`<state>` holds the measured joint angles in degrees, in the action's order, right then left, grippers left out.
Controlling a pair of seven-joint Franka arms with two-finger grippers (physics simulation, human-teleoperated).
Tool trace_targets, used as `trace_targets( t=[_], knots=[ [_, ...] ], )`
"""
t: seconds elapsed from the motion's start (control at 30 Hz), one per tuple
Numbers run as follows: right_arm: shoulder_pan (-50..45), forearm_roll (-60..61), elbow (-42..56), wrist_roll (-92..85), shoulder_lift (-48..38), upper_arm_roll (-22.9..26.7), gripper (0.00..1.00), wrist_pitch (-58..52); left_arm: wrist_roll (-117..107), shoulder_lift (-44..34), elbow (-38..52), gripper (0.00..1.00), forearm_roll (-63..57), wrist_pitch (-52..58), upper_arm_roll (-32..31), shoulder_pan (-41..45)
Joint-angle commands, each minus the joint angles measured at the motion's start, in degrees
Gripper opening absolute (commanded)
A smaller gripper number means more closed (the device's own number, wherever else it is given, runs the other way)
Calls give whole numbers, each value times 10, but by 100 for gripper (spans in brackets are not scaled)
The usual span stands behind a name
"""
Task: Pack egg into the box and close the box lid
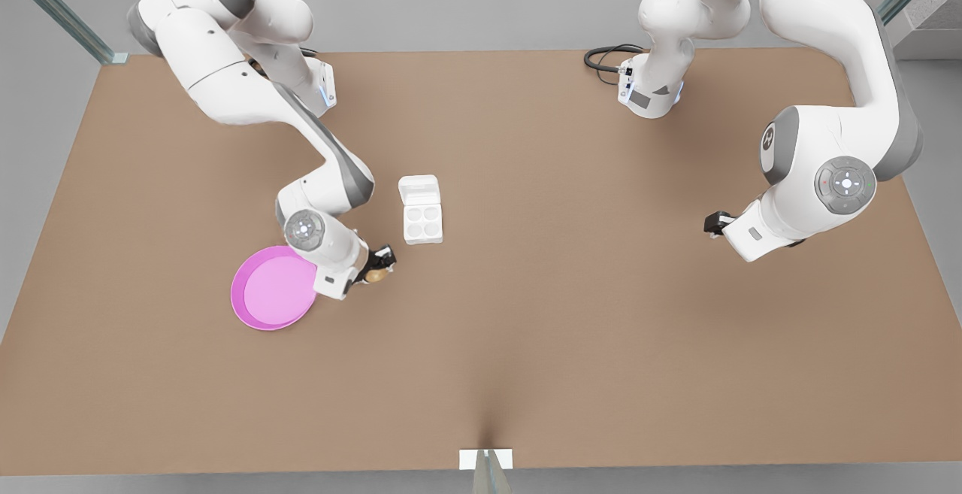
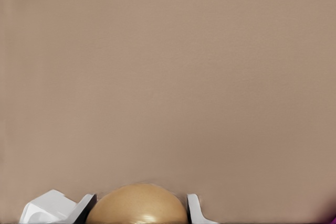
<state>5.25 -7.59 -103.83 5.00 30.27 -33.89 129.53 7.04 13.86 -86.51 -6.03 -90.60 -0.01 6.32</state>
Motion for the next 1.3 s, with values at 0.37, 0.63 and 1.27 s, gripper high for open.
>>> trace_targets(
  t=[0.37,0.63,1.27],
  knots=[
    [-33,-8,-74,473,-38,-54,59,-31,0,0,0,100,0,-6,0,0],
    [-36,-8,-125,554,-39,-66,59,-3,0,4,0,100,0,-6,0,0],
    [24,-116,135,88,-48,-49,100,-69,0,7,0,100,0,-7,0,0]
  ],
)
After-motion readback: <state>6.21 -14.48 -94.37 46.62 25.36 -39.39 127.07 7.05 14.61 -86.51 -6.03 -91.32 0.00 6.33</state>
